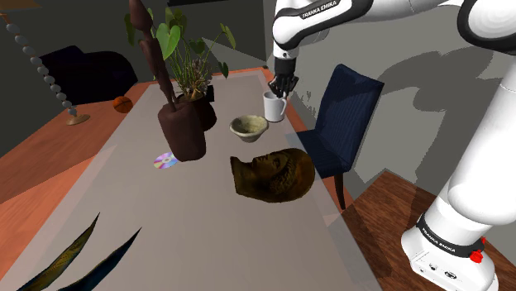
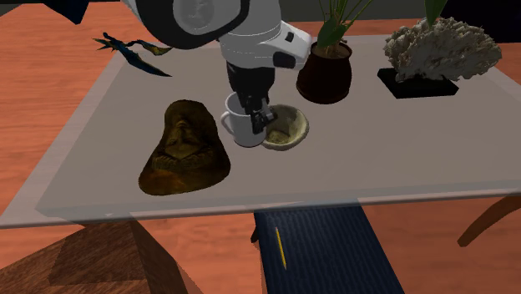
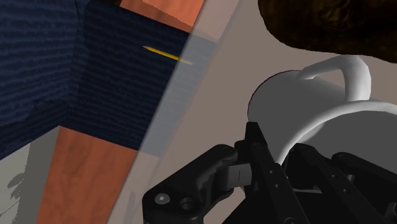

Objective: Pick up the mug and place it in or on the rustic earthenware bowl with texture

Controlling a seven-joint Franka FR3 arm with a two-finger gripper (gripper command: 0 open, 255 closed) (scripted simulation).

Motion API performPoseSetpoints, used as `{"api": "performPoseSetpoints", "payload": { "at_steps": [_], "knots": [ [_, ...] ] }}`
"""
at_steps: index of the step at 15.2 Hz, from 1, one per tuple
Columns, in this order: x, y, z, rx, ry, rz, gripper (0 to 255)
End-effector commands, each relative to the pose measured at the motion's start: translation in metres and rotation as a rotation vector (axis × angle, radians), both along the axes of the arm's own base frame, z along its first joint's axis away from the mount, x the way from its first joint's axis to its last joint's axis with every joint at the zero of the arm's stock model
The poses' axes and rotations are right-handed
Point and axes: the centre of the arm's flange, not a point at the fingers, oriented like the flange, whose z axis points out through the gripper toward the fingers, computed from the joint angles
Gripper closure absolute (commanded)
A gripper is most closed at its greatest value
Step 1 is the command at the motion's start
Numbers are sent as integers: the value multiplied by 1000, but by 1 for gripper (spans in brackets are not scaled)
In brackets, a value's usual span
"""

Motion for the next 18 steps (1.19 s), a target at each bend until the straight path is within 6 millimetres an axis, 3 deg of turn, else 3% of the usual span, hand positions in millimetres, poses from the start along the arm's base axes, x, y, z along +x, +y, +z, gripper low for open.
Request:
{"api": "performPoseSetpoints", "payload": {
  "at_steps": [1,4,14,18],
  "knots": [
    [0,-1,11,0,0,0,255],
    [0,-1,24,0,0,0,255],
    [124,52,46,0,0,0,255],
    [124,52,25,0,0,0,255]
  ]
}}
